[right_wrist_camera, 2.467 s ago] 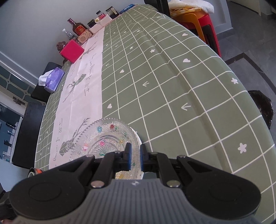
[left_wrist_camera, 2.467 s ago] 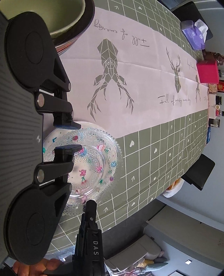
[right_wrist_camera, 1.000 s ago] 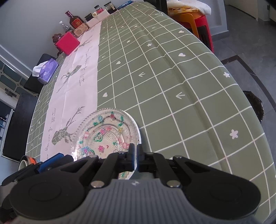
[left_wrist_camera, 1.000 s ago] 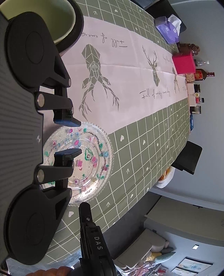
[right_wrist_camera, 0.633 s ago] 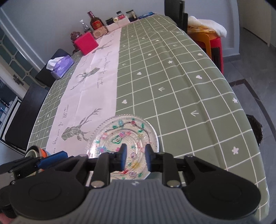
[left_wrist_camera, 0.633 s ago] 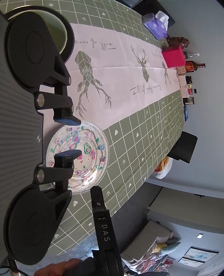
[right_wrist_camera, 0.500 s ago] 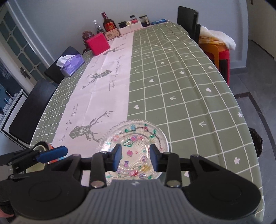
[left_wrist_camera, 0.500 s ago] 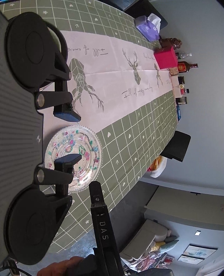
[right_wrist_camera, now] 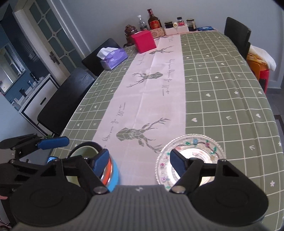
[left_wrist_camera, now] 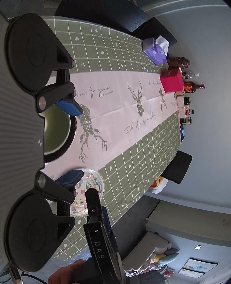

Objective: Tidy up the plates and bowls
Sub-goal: 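Move both grippers to the rim of the stacked steel bowls, then grasp the bowl stack rim with both grippers and lift it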

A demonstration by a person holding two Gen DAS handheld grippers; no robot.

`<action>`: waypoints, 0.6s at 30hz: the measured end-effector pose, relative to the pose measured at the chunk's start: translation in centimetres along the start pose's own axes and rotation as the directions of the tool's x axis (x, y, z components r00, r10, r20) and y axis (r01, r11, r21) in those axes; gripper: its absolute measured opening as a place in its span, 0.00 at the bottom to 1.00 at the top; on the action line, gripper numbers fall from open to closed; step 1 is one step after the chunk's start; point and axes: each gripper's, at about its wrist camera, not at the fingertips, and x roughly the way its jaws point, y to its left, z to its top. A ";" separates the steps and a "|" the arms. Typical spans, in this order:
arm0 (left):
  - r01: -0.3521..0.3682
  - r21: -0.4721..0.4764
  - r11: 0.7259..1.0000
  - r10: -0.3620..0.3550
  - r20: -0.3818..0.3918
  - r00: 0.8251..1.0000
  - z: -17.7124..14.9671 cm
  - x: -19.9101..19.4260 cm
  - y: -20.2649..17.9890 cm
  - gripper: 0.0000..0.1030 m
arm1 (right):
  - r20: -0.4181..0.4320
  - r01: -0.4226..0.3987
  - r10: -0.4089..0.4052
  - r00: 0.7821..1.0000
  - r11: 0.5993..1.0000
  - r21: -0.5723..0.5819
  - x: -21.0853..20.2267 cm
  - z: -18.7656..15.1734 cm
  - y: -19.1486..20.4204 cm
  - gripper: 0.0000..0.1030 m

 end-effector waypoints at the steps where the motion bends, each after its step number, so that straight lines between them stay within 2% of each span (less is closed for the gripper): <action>1: -0.004 -0.012 1.000 0.004 -0.001 1.000 -0.2 -0.4 0.9 0.82 | -0.009 -0.006 0.006 1.000 1.000 -0.008 0.5 0.1 0.6 0.75; 6: -0.015 -0.103 0.995 0.013 -0.023 1.000 -1.6 -0.7 4.5 0.84 | -0.067 -0.046 0.045 0.997 0.999 -0.012 3.2 -0.1 2.8 0.79; 10: 0.010 -0.211 0.977 -0.029 -0.087 0.996 -3.4 0.8 7.3 0.84 | -0.136 -0.049 0.047 0.990 0.999 -0.011 5.7 -0.7 4.0 0.84; 13: 0.020 -0.324 0.946 -0.069 -0.142 0.987 -4.7 2.3 9.9 0.84 | -0.205 -0.045 0.048 0.978 0.999 0.019 7.4 -1.0 4.3 0.84; 15: 0.022 -0.403 0.915 -0.091 -0.154 0.984 -5.4 3.1 11.4 0.84 | -0.246 -0.044 0.055 0.968 0.998 0.050 8.6 -1.4 4.2 0.84; 18: 0.049 -0.464 0.884 -0.137 -0.157 0.978 -6.2 4.2 12.6 0.84 | -0.288 -0.030 0.051 0.956 0.997 0.075 10.0 -1.8 4.1 0.84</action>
